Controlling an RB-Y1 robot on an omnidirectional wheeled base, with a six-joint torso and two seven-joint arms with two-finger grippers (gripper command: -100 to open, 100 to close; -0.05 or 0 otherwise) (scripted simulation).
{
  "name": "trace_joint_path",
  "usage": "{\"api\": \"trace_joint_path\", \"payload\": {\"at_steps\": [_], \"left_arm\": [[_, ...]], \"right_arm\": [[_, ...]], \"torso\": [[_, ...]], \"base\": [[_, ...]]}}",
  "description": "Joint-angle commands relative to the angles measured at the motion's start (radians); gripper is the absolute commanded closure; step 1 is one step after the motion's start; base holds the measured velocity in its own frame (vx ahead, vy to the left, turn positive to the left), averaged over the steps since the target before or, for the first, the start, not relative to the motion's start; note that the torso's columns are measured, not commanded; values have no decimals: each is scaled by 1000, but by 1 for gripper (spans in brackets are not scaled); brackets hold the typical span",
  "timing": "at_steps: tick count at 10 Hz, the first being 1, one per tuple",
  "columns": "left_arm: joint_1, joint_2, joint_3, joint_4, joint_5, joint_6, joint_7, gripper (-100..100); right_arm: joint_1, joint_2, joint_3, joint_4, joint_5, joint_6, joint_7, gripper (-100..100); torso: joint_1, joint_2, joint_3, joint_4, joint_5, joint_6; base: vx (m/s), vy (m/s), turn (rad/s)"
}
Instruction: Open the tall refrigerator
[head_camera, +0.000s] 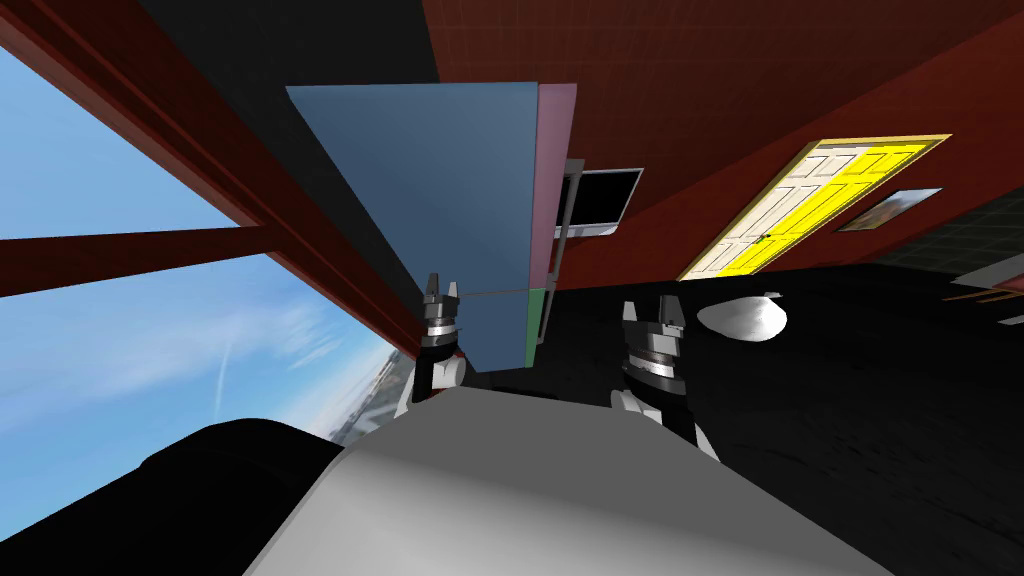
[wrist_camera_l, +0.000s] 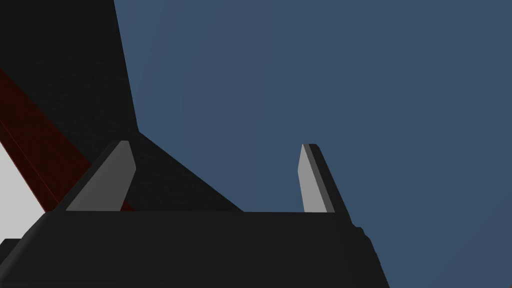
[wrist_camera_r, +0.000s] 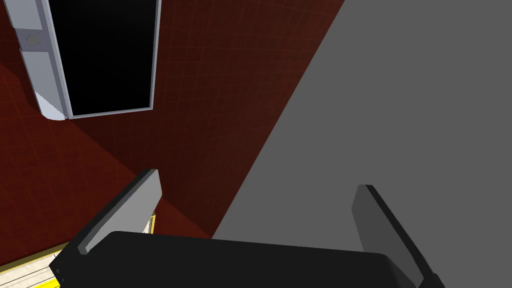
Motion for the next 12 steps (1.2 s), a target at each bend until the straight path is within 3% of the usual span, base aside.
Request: {"api": "trace_joint_path", "payload": {"at_steps": [1,9,10,12], "left_arm": [[0,0,0,0,0,0,0,0],[0,0,0,0,0,0,0,0],[-9,38,4,3,-1,10,0,-100],[-28,87,14,11,-3,33,2,-100]], "right_arm": [[0,0,0,0,0,0,0,0],[0,0,0,0,0,0,0,0],[0,0,0,0,0,0,0,0],[0,0,0,0,0,0,0,0]], "torso": [[0,40,-82,41,0,0],[0,618,-1234,617,0,0],[0,691,-1382,691,0,0],[-1,735,-1470,734,0,0]], "base": [[0,0,0],[0,0,0],[6,-16,-2],[-4,-44,-3]]}}
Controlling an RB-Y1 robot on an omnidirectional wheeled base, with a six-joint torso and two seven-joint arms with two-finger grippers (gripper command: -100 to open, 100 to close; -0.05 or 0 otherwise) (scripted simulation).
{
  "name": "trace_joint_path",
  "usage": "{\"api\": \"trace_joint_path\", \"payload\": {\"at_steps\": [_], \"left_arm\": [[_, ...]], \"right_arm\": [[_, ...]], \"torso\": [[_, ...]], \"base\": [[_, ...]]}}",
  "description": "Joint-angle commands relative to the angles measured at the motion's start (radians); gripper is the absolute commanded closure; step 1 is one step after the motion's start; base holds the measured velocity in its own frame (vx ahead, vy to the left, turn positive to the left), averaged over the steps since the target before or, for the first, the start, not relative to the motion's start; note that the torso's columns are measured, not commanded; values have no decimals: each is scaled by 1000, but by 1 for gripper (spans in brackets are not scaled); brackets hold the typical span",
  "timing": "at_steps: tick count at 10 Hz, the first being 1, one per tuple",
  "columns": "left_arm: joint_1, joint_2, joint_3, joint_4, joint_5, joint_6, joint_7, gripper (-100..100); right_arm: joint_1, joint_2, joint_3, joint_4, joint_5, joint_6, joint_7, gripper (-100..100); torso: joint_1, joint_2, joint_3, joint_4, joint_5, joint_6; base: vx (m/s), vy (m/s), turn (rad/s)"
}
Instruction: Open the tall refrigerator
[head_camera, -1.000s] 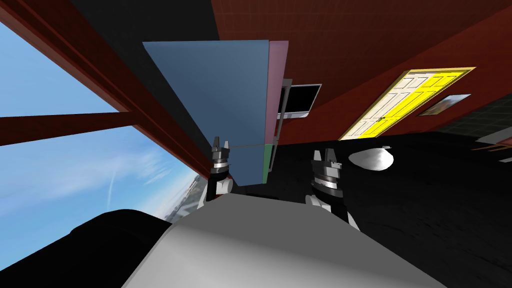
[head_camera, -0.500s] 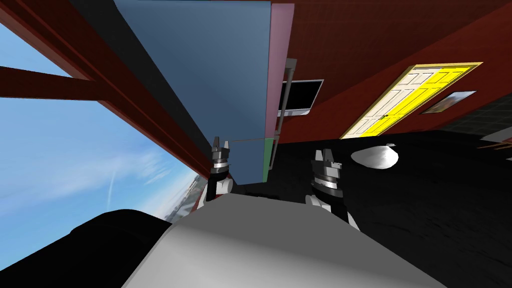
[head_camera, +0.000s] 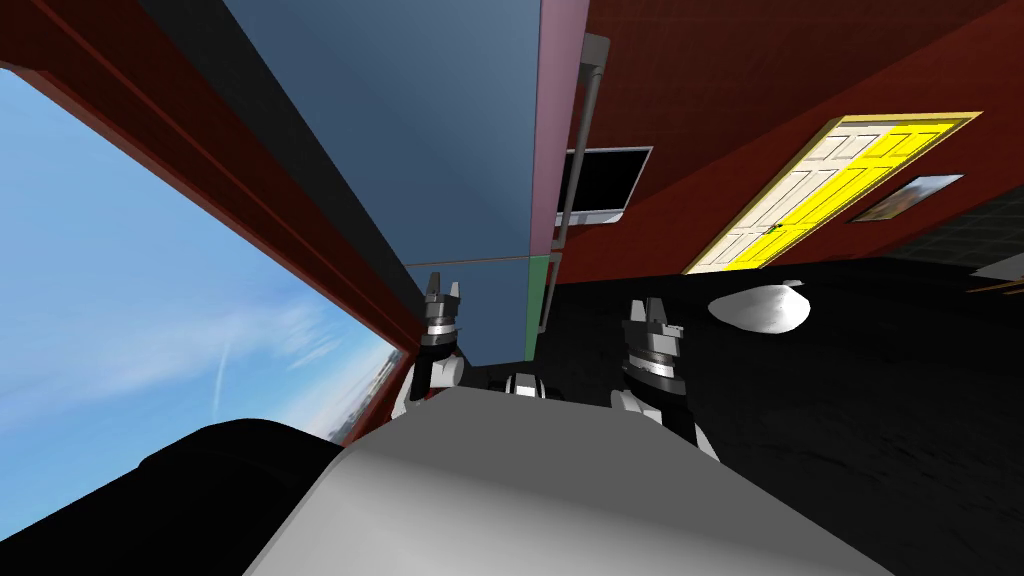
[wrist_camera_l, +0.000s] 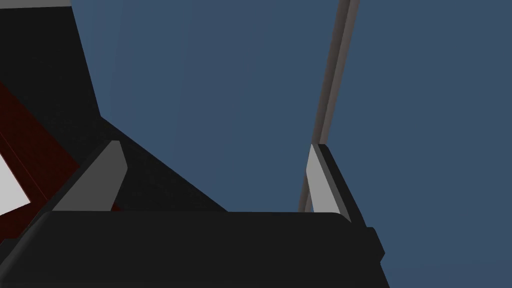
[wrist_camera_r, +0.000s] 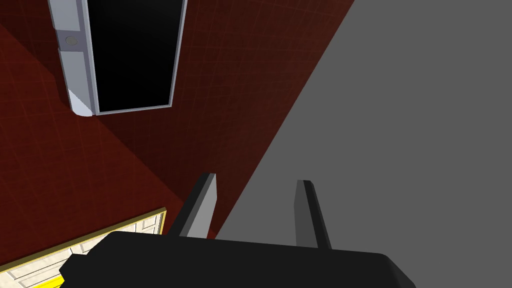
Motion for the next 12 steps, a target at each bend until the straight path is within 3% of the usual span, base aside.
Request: {"api": "trace_joint_path", "payload": {"at_steps": [1,6,10,12], "left_arm": [[-29,61,13,11,-3,36,1,-100],[-124,121,59,46,-12,148,7,-100],[-221,134,107,78,-22,257,13,-100],[-248,135,121,87,-24,296,14,-100]], "right_arm": [[0,0,0,0,0,0,0,0],[0,0,0,0,0,0,0,0],[0,0,0,0,0,0,0,0],[0,0,0,0,0,0,0,0]], "torso": [[0,3,-4,3,0,0],[1,4,-5,4,0,0],[1,3,-6,4,0,0],[3,4,-5,4,1,0]], "base": [[-5,-62,-2],[1,-100,-5],[6,-128,-7],[6,-92,-2]]}}
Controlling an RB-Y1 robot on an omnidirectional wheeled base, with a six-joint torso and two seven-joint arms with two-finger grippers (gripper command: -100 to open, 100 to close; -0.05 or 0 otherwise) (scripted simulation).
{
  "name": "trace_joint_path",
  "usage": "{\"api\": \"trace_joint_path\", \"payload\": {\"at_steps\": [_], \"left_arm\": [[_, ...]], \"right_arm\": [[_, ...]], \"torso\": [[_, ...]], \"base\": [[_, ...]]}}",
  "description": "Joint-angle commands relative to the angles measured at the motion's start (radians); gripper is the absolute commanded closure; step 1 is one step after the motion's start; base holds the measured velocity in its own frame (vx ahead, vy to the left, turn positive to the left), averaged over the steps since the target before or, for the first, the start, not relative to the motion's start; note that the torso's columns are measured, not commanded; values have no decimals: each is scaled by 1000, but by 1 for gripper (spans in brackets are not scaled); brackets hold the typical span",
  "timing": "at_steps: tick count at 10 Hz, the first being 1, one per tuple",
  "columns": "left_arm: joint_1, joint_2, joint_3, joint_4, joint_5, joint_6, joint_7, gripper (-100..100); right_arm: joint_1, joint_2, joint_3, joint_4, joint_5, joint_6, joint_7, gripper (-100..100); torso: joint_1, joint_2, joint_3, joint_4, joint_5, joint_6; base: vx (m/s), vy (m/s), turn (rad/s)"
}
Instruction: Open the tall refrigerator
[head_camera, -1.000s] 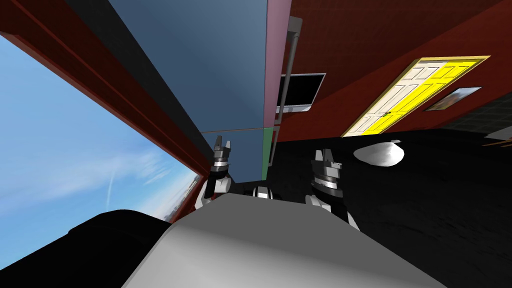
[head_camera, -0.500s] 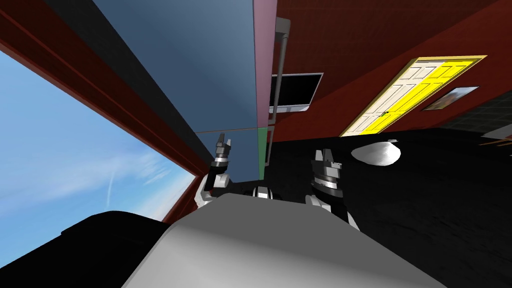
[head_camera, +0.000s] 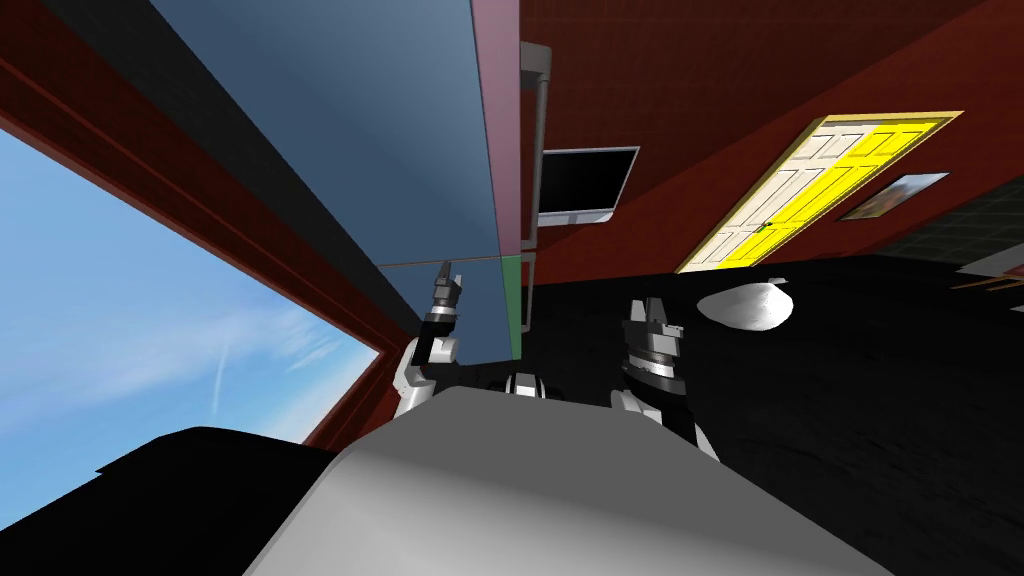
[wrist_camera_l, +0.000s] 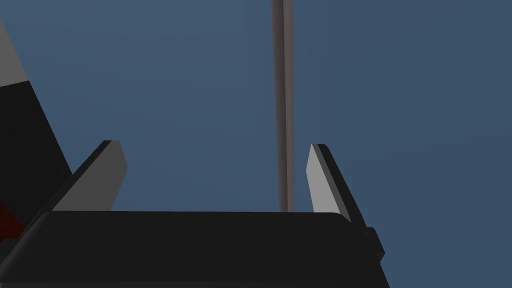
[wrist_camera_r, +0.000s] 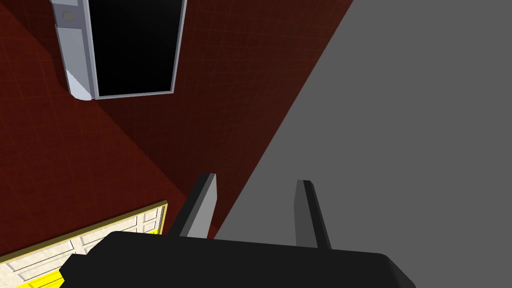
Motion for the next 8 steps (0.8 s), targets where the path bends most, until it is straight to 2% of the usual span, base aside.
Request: {"api": "trace_joint_path", "payload": {"at_steps": [1,2,3,5,6,7,8], "left_arm": [[-62,5,32,20,-4,75,6,-100],[-90,6,46,29,-7,101,7,-100],[-90,6,46,29,-7,109,7,-100],[-148,8,74,49,-12,171,11,-100],[-148,8,74,49,-12,178,11,-100],[-177,8,88,60,-15,214,12,-100],[-177,8,88,60,-15,214,12,-100]], "right_arm": [[0,0,0,0,0,0,0,0],[0,0,0,0,0,0,0,0],[0,0,0,0,0,0,0,0],[0,0,0,0,0,0,0,0],[0,0,0,0,0,0,0,0],[0,0,0,0,0,0,0,0],[0,0,0,0,0,0,0,0]], "torso": [[0,-1,0,0,0,0],[-2,-1,-1,0,0,0],[-4,0,0,0,-1,0],[0,-1,-1,0,0,0],[-3,-1,-1,0,-1,0],[-1,-1,0,0,0,0],[-1,0,0,0,0,0]], "base": [[16,-113,-9],[-14,-139,-8],[-3,-108,-1],[10,-114,-7],[5,-109,0],[1,-94,-5],[2,-72,-4]]}}
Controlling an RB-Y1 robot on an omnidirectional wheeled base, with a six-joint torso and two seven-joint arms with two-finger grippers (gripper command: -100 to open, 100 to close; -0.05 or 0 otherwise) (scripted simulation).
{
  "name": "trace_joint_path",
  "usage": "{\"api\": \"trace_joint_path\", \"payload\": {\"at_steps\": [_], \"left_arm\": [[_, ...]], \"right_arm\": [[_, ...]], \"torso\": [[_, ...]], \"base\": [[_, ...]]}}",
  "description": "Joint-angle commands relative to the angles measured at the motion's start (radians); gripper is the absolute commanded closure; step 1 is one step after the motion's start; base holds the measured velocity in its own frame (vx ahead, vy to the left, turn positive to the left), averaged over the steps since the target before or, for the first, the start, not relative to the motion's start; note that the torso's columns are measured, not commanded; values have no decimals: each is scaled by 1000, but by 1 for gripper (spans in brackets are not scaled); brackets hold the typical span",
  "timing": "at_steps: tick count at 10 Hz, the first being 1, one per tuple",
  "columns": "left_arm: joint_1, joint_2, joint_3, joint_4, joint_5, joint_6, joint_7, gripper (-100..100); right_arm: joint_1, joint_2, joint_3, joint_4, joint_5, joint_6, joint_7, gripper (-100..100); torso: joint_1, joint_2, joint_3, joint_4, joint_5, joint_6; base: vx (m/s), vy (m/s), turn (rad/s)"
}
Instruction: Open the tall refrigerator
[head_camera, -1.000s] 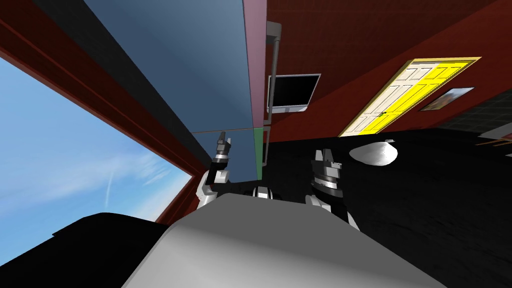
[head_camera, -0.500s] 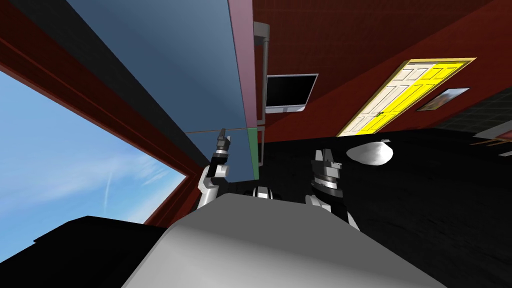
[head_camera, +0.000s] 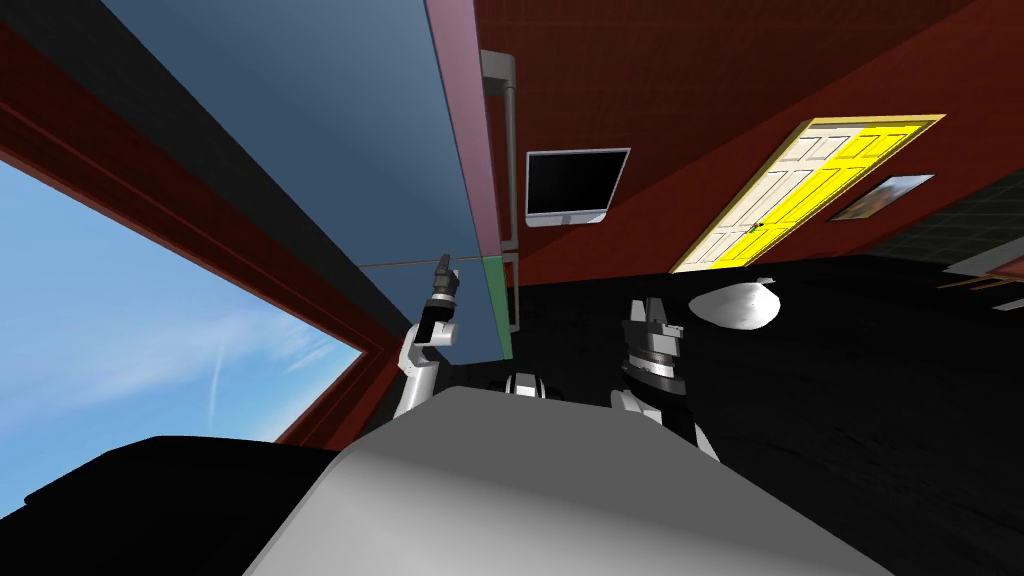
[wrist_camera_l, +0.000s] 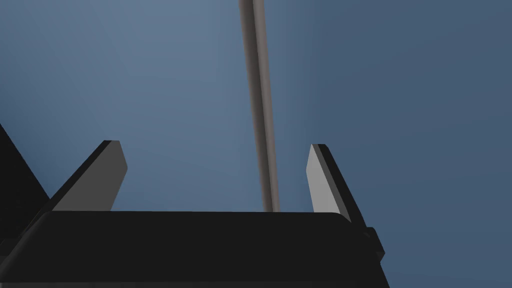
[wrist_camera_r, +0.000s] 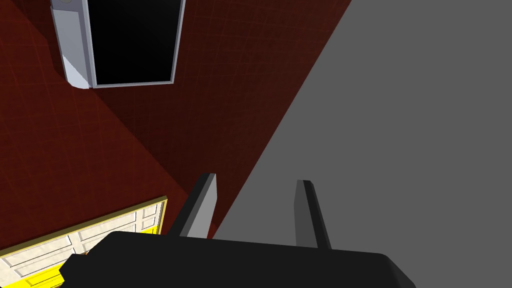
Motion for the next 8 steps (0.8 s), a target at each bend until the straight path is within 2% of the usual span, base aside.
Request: {"api": "trace_joint_path", "payload": {"at_steps": [1,2,3,5,6,8], "left_arm": [[-46,2,22,9,-4,65,3,-100],[-76,2,37,22,-7,91,5,-100],[-76,2,37,22,-7,101,5,-100],[-138,-1,67,48,-13,164,8,-100],[-138,-1,67,48,-13,174,8,-100],[-200,-5,97,76,-19,238,12,-100]], "right_arm": [[0,0,0,0,0,0,0,0],[0,0,0,0,0,0,0,0],[0,0,0,0,0,0,0,0],[0,0,0,0,0,0,0,0],[0,0,0,0,0,0,0,0],[0,0,0,0,0,0,0,0]], "torso": [[1,0,0,0,0,0],[-1,0,0,0,0,0],[-3,0,0,0,-1,0],[-5,-5,-3,-1,-2,4],[-7,-6,-5,-1,-3,6],[-6,-8,-6,-2,-3,7]], "base": [[-8,-84,-5],[-3,-120,-8],[10,-108,18],[-4,-124,8],[-8,-93,-12],[-3,-110,14]]}}
